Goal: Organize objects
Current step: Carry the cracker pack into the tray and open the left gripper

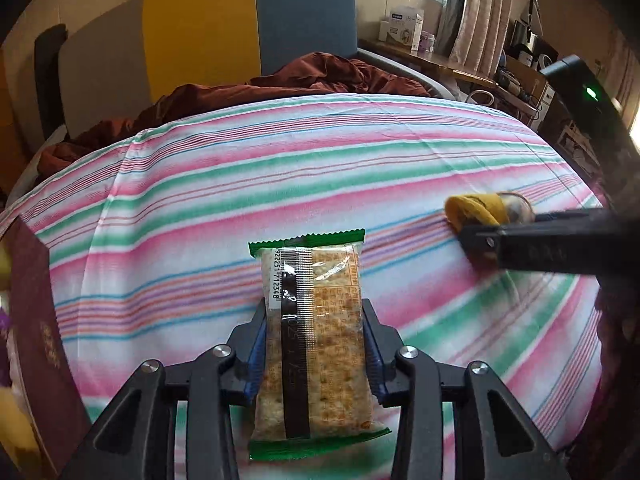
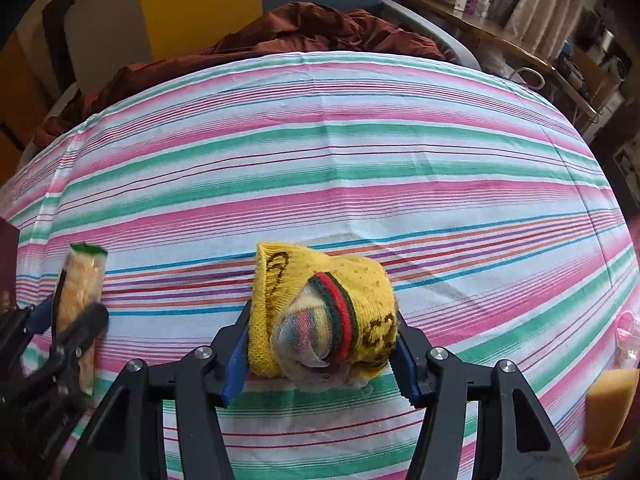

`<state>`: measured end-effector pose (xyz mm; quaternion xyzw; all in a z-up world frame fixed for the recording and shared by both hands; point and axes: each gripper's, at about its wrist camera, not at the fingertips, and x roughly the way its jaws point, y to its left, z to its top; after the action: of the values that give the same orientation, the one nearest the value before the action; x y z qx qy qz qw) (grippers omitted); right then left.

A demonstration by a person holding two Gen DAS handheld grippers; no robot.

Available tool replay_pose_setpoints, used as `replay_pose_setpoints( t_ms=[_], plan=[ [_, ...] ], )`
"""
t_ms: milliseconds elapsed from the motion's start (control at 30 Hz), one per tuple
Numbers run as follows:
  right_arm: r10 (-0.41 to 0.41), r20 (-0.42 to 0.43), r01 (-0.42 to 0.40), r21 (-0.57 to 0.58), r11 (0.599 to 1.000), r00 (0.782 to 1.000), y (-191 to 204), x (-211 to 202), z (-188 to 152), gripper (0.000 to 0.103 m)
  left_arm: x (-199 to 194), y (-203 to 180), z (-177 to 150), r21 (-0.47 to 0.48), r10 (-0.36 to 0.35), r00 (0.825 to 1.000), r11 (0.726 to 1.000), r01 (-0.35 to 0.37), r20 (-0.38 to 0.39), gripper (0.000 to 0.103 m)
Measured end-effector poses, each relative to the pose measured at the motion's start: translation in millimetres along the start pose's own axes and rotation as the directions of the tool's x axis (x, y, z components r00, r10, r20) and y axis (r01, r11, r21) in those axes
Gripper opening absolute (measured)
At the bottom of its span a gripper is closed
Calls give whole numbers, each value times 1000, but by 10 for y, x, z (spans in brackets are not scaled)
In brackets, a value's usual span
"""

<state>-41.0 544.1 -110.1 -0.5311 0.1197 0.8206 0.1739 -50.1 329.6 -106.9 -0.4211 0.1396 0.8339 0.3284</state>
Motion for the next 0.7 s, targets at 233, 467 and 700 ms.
replay_pose_setpoints(
  t_ms=[233, 467, 700],
  plan=[
    [132, -9, -132, -111, 985, 991, 221, 13, -24, 59, -325, -89, -469, 23, -27, 998, 999, 26, 55, 41],
    [101, 2, -99, -129, 987, 995, 311, 15, -88, 59, -292, -98, -493, 37, -39, 995, 999, 36, 91, 43],
    [87, 7, -85, -124, 989, 996, 381, -31, -146, 63, -266, -63, -502, 27, -73, 994, 997, 71, 85, 45]
  ],
)
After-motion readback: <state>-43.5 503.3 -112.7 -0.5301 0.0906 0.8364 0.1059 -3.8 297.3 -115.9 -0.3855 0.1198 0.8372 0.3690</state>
